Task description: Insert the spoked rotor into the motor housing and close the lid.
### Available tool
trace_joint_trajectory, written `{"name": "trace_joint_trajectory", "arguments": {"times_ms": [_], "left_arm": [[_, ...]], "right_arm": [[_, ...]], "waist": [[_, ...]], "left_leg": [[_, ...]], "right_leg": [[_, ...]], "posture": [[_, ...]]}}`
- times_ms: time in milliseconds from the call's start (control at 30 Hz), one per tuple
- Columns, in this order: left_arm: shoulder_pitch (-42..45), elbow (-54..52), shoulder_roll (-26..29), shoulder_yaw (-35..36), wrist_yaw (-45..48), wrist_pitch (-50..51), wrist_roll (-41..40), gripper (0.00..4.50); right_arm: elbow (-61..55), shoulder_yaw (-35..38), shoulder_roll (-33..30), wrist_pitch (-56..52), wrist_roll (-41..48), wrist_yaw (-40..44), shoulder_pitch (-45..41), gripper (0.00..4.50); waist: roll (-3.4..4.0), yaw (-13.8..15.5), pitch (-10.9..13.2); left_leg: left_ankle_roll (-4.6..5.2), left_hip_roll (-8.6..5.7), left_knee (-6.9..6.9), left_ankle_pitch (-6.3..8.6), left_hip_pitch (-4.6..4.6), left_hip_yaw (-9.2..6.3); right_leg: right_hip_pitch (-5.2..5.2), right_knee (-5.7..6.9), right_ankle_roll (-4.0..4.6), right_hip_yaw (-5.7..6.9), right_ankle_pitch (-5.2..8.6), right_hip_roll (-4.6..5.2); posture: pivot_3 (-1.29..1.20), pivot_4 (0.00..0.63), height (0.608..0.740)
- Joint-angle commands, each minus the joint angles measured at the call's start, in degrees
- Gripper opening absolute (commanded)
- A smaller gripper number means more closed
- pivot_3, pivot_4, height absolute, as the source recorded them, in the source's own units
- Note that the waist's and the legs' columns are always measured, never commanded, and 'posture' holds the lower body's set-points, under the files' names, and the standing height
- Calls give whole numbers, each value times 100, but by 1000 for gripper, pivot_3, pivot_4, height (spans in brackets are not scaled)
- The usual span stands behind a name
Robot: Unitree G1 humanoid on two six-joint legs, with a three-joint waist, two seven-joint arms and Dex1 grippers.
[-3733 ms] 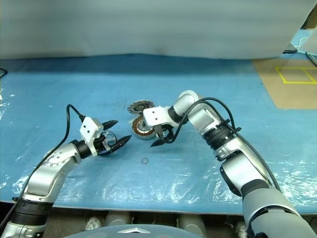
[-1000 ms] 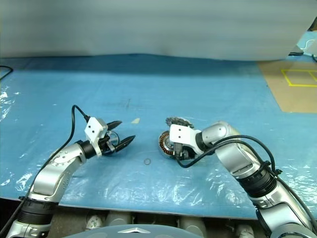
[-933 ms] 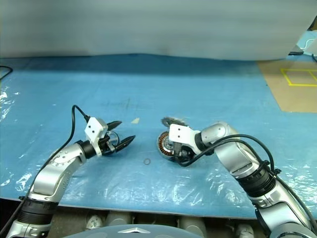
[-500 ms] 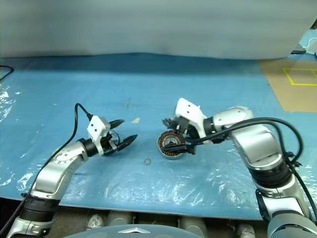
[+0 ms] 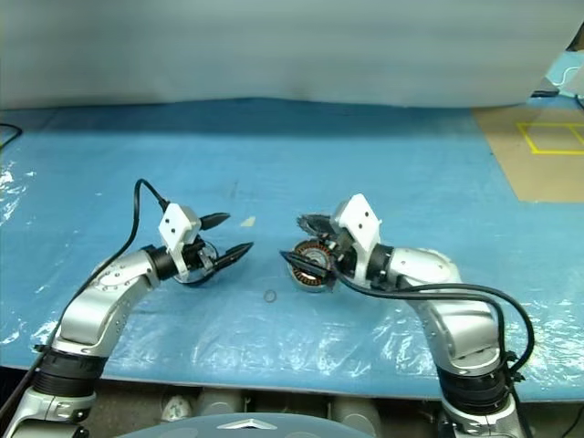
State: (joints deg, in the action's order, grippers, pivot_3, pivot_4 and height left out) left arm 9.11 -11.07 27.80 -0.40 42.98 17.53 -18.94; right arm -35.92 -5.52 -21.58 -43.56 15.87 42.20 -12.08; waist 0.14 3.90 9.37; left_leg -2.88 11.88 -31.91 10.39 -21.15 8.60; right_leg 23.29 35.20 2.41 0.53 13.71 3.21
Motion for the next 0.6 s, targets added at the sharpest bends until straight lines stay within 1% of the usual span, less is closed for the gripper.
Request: {"name": "trace_joint_trajectory", "arguments": {"times_ms": [33, 133, 233, 367, 500, 600], "left_arm": [[139, -23, 106, 143, 97, -43, -94, 4500], [219, 11, 164, 139, 165, 4, -105, 4500], [312, 59, 184, 104, 213, 66, -110, 4500], [364, 126, 206, 54, 337, 87, -123, 4500], [401, 197, 190, 17, 438, 87, -114, 4500], [447, 281, 165, -24, 509, 64, -91, 4500]], "right_arm": [[50, -465, 129, 455, -179, -292, -5, 4181], [92, -697, 180, 443, -38, -295, 14, 4181], [147, -742, 135, 248, 213, -185, 15, 4181], [204, -945, -48, 372, 224, -57, 78, 4181], [112, -977, -278, 252, 573, 235, 250, 4181], [289, -1136, -487, 559, 465, 396, 374, 4181]], "waist": [[0, 0, 0], [0, 0, 0], [0, 1, 0], [0, 2, 0], [0, 4, 0], [0, 4, 0]], "left_leg": [[0, 0, 2, 0, -1, 0], [-1, -1, 9, 0, -3, -1], [-1, -2, 10, 0, -3, -1], [-1, -2, 10, 0, -1, -2], [-1, -2, 10, 0, -2, -2], [-1, -2, 10, 0, -2, -2]], "right_leg": [[1, -1, -2, 1, 1, -1], [1, -6, -7, 2, 2, -1], [0, -8, -9, 2, 0, 0], [-2, -7, -7, 2, 1, 0], [-2, -7, -8, 2, 1, 0], [-3, -8, -9, 2, 0, -1]], "posture": [[0, 150, 740], [0, 150, 740], [0, 150, 740], [0, 150, 740], [0, 150, 740], [0, 150, 740]]}}
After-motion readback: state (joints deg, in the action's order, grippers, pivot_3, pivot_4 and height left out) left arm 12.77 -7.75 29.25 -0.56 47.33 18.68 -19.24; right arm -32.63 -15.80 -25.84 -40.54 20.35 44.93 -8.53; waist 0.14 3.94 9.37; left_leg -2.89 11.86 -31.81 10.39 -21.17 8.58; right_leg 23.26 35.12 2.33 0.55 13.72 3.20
